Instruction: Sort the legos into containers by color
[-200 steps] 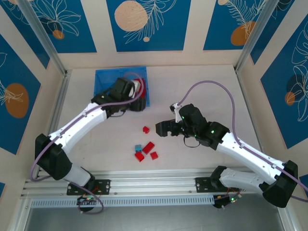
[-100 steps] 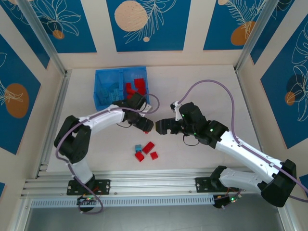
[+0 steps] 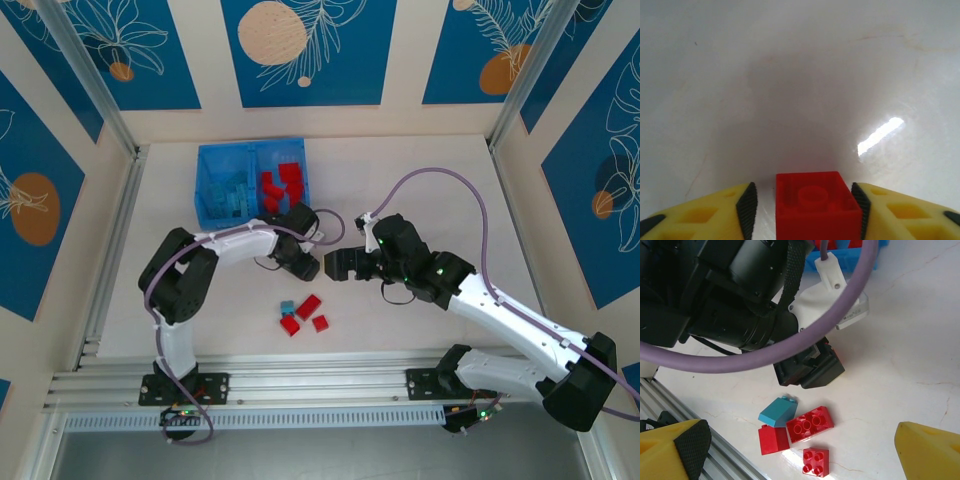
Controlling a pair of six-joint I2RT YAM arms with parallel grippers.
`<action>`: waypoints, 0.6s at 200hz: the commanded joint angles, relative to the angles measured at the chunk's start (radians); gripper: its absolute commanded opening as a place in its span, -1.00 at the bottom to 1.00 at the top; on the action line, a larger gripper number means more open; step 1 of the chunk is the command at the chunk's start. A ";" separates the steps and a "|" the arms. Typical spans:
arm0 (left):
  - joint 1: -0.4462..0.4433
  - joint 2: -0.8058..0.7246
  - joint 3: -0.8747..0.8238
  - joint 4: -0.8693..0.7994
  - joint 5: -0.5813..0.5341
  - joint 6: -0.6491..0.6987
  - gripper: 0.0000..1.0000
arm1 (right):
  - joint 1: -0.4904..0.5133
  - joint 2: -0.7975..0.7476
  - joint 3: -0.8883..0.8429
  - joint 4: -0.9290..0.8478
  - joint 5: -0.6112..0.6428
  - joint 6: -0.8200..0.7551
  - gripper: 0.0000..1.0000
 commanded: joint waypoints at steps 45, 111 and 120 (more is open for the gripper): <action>-0.008 -0.095 -0.011 0.045 -0.034 -0.049 -0.31 | -0.006 -0.008 -0.018 -0.002 -0.015 0.028 0.92; 0.097 -0.122 0.261 0.007 -0.367 -0.059 -0.33 | -0.006 -0.024 -0.024 0.012 -0.012 0.032 0.92; 0.125 -0.078 0.320 0.014 -0.401 -0.061 -0.34 | -0.005 -0.026 -0.024 0.014 -0.015 0.035 0.92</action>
